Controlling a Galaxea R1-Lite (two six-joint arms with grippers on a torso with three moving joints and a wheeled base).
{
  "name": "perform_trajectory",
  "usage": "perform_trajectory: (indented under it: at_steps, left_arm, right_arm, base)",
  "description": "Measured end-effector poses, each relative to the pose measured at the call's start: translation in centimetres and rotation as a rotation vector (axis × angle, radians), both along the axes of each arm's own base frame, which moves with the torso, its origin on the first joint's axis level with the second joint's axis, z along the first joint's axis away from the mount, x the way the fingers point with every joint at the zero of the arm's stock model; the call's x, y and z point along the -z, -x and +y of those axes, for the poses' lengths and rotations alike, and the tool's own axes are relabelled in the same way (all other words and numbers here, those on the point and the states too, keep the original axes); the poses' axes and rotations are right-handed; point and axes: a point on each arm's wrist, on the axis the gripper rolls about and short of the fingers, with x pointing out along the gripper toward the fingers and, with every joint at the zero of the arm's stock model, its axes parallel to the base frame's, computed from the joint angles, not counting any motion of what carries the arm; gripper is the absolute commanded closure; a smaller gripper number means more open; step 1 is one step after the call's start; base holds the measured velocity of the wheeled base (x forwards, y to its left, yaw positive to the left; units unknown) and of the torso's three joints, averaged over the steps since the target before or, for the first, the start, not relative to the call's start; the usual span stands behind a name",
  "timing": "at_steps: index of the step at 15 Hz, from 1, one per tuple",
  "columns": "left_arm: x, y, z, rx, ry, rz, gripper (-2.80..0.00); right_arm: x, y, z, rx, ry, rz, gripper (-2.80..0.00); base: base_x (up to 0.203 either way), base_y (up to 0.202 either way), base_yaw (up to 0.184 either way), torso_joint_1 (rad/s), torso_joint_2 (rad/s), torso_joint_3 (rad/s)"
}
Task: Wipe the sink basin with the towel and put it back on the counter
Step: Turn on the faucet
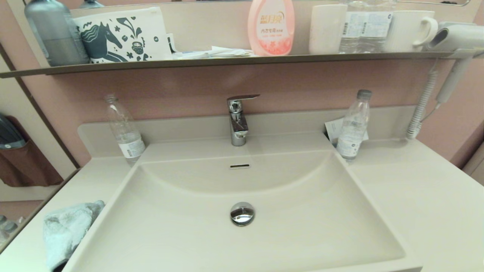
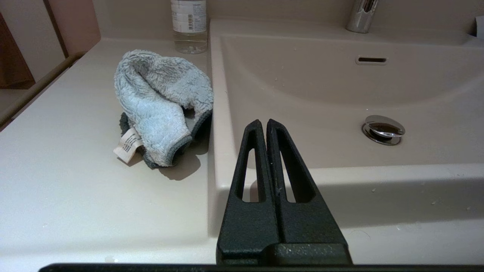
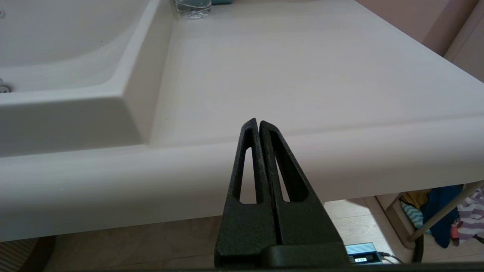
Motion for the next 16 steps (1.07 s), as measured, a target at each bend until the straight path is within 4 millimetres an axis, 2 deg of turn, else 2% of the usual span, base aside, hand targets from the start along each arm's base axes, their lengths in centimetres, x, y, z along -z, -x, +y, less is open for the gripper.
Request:
perform_trajectory:
  at_steps: [10, 16]
  left_arm:
    - [0.0, 0.0, 0.0, -0.001, 0.000, 0.000, 0.00]
    - [0.0, 0.0, 0.0, 0.000, -0.001, 0.000, 0.00]
  right_arm:
    - [-0.1, 0.0, 0.0, -0.002, -0.002, -0.005, 0.00]
    - [-4.7, 1.3, 0.2, -0.115, 0.004, -0.092, 0.00]
  base:
    - [0.000, 0.000, 0.000, 0.000, 0.00, 0.000]
    - [0.000, 0.000, 0.000, 0.000, 0.00, 0.000]
